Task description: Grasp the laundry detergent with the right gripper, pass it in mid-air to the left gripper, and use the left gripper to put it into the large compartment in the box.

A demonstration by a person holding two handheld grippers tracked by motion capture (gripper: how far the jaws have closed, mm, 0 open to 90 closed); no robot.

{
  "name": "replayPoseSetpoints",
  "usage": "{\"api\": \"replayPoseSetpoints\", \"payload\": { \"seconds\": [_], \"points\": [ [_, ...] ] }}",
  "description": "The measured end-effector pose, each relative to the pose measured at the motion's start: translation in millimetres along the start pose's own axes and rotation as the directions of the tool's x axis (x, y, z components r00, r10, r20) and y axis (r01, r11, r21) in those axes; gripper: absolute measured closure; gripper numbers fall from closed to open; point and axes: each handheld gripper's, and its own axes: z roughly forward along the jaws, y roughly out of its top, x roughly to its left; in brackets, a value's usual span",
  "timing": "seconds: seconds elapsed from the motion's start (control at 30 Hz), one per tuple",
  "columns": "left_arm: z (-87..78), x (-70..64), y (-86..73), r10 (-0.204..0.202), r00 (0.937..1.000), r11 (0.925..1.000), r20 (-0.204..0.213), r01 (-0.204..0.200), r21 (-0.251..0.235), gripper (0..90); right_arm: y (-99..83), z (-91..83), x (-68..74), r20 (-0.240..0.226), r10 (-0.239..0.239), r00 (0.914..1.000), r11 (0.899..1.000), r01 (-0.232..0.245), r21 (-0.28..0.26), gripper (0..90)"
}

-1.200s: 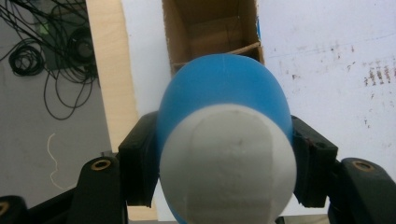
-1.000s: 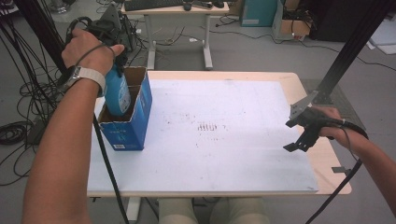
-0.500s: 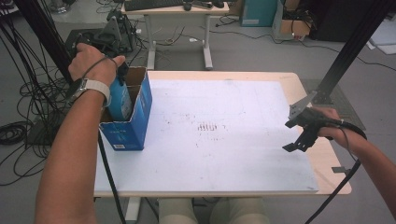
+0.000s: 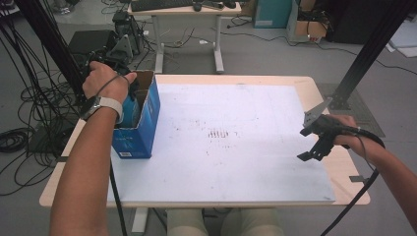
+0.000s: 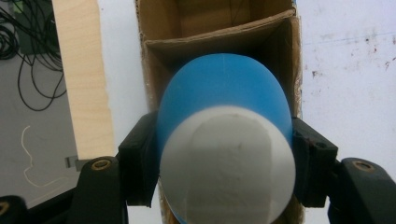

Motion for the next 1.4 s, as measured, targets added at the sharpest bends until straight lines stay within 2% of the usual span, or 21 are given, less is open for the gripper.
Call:
{"api": "replayPoseSetpoints", "payload": {
  "seconds": [0.13,0.2,0.7,0.97,1.4],
  "points": [
    [5.1,-1.6,-0.6,-0.008,1.0000,0.9998,0.005,0.008,-0.015,37.6,0.0,0.3,-0.1,-0.002,-0.003,1.0000,1.000,0.003,0.003,4.0],
    [8.3,-1.5,-0.9,0.001,1.0000,1.0000,0.008,-0.001,-0.010,37.6,-0.2,0.6,-0.6,-0.001,-0.005,1.0000,1.000,0.005,0.000,4.0],
    [35.7,-4.5,-5.7,-0.004,1.0000,0.9999,0.008,0.004,0.010,37.6,-2.0,2.5,-1.2,-0.003,-0.002,1.0000,1.000,0.002,0.006,3.9],
    [44.0,-5.7,-7.6,-0.016,0.9998,0.9998,0.006,0.016,0.008,37.6,-0.5,3.0,-1.0,-0.008,0.004,1.0000,1.000,-0.004,-0.001,4.0],
    [51.4,-7.7,-8.1,-0.005,1.0000,0.9999,0.002,0.005,0.016,37.6,-1.5,3.8,-1.7,-0.006,0.014,0.9999,1.000,-0.014,-0.003,4.0]
  ]
}}
